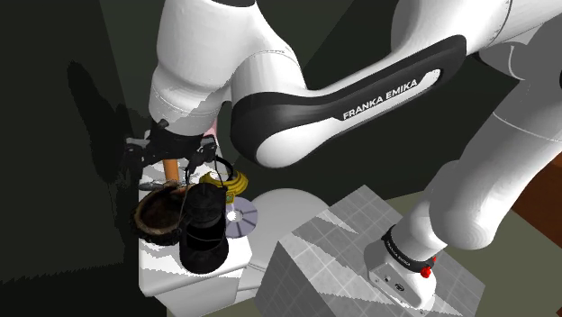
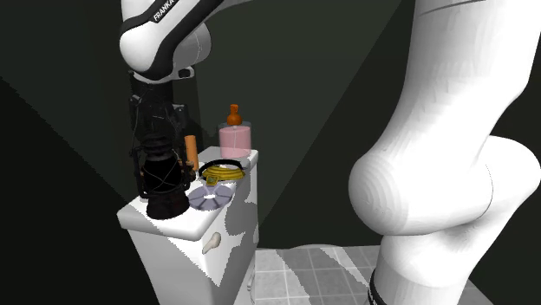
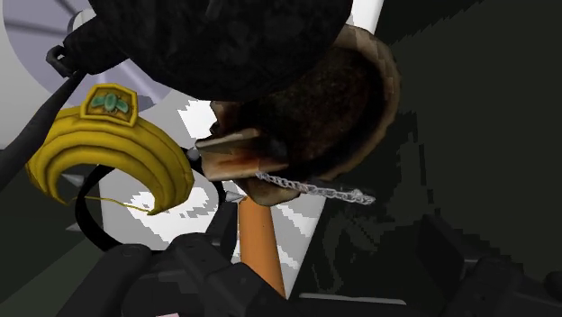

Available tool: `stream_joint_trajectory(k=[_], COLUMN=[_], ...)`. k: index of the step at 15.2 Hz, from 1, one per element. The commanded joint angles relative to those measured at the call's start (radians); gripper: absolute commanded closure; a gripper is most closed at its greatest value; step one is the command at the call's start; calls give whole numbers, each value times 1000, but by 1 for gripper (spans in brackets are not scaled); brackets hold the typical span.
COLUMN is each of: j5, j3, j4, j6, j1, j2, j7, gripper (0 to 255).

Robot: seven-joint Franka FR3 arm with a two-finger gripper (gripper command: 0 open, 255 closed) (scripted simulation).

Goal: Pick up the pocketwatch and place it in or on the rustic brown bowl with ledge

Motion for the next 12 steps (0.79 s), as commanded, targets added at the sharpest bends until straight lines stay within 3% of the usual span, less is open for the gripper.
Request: stream_joint_trajectory(k=[1, 5, 12], j5=[0, 112, 112], j3=[0, 11, 9], j4=[0, 18, 18], j6=[0, -90, -90], j1=[0, -10, -8], j2=[0, -106, -106], j7=[0, -74, -74], gripper=[0, 0, 0])
